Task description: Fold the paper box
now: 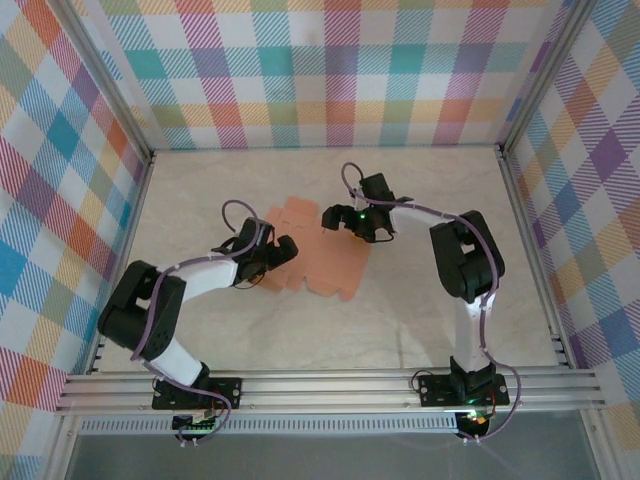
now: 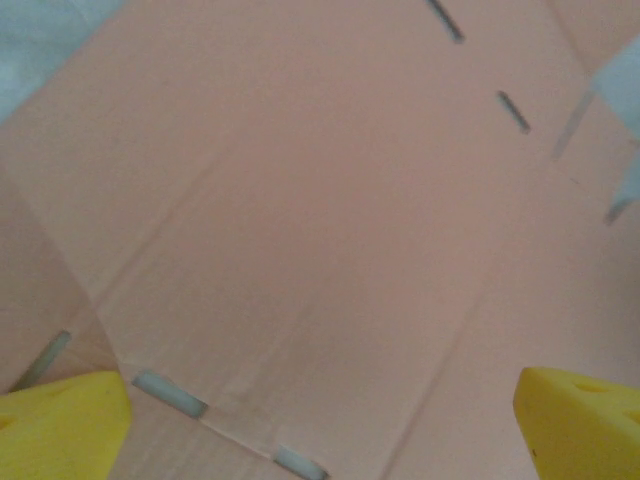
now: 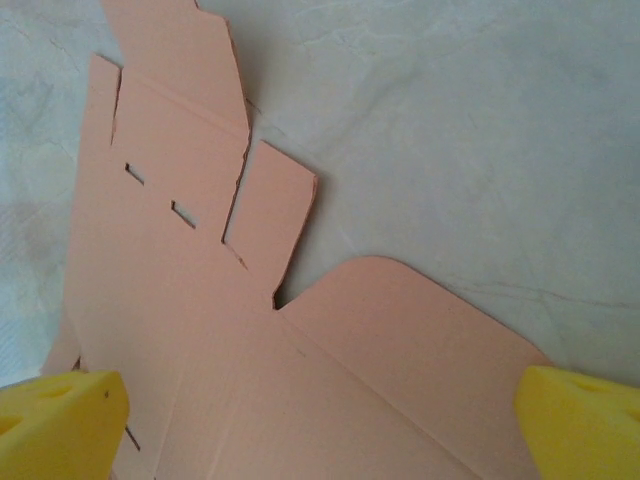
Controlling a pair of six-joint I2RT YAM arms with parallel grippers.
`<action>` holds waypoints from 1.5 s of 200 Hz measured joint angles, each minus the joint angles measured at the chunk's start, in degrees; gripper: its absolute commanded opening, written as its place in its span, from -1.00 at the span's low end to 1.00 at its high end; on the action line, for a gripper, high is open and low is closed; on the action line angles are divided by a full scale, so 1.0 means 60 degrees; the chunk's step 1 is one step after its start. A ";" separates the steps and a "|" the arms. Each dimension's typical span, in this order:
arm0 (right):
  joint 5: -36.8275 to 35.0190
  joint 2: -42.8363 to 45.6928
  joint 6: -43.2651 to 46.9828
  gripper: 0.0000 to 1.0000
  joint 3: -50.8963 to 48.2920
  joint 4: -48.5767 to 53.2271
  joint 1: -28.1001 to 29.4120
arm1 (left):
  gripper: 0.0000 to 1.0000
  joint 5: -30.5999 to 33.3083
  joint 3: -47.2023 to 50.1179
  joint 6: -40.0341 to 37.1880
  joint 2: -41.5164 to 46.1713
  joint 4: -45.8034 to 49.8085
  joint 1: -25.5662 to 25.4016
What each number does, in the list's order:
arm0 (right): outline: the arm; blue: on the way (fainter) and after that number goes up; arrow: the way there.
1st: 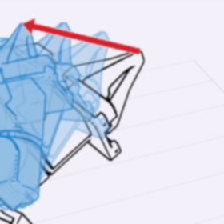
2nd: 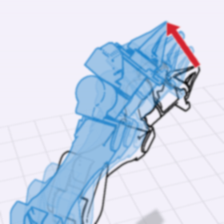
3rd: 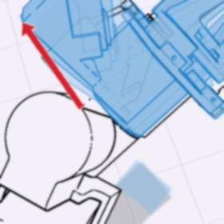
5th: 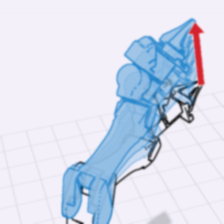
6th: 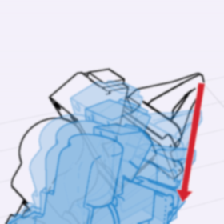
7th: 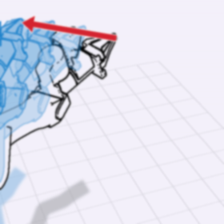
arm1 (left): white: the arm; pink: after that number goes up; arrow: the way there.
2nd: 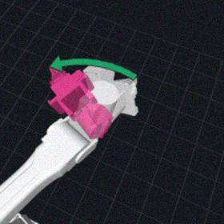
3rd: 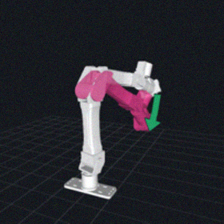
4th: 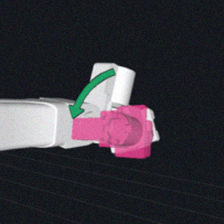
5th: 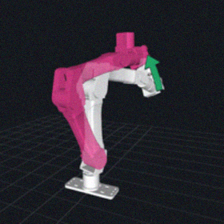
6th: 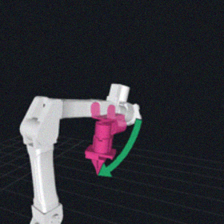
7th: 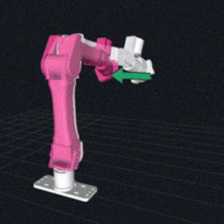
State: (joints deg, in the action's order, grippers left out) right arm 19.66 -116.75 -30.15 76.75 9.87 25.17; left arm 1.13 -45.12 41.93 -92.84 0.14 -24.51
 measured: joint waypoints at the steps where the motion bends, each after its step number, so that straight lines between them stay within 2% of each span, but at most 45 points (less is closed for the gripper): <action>1: -0.0015 0.0033 0.0029 0.99 -0.0044 -0.0015 -0.0007 | 1.00 -0.0004 -0.0051 0.0000 -0.0036 0.0000 0.0007; 51: -0.0044 0.1461 0.0586 0.99 -0.1902 0.0120 -0.0120 | 1.00 -0.0313 -0.2153 -0.0259 -0.1843 -0.0011 0.0299; 105: 0.0470 0.2608 0.0597 0.99 -0.3457 -0.0066 0.0018 | 1.00 -0.0882 -0.5053 -0.0688 -0.3934 0.0470 0.0415; 150: 0.0885 0.2783 0.0743 1.00 -0.3650 -0.0007 0.1107 | 1.00 -0.1311 -0.7624 -0.0958 -0.5559 0.1228 0.0423; 182: 0.1056 0.2703 0.1177 0.99 -0.3340 0.0273 0.1978 | 1.00 -0.1519 -0.8542 -0.0962 -0.6036 0.1698 0.0379; 219: 0.0117 0.3395 0.1723 0.99 -0.3249 0.0262 0.1953 | 1.00 -0.1395 -0.8437 -0.1064 -0.5861 0.1942 0.0361; 253: -0.0561 0.3934 0.1829 0.99 -0.2973 -0.0033 0.0863 | 1.00 -0.0754 -0.6750 -0.1242 -0.4040 0.2124 0.0386; 273: -0.0696 0.3147 0.1821 0.99 -0.1945 0.0069 0.0215 | 1.00 -0.0455 -0.5555 -0.1257 -0.2524 0.1982 0.0386; 300: -0.0852 0.1020 0.1851 0.99 0.0685 0.0525 -0.0211 | 1.00 -0.0248 -0.3843 -0.1100 -0.0688 0.1632 0.0160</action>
State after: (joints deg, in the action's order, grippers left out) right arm 14.55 -110.63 -19.05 80.86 13.02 23.90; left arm -0.36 -68.18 35.33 -96.97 9.93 -23.55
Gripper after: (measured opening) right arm 0.996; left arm 0.999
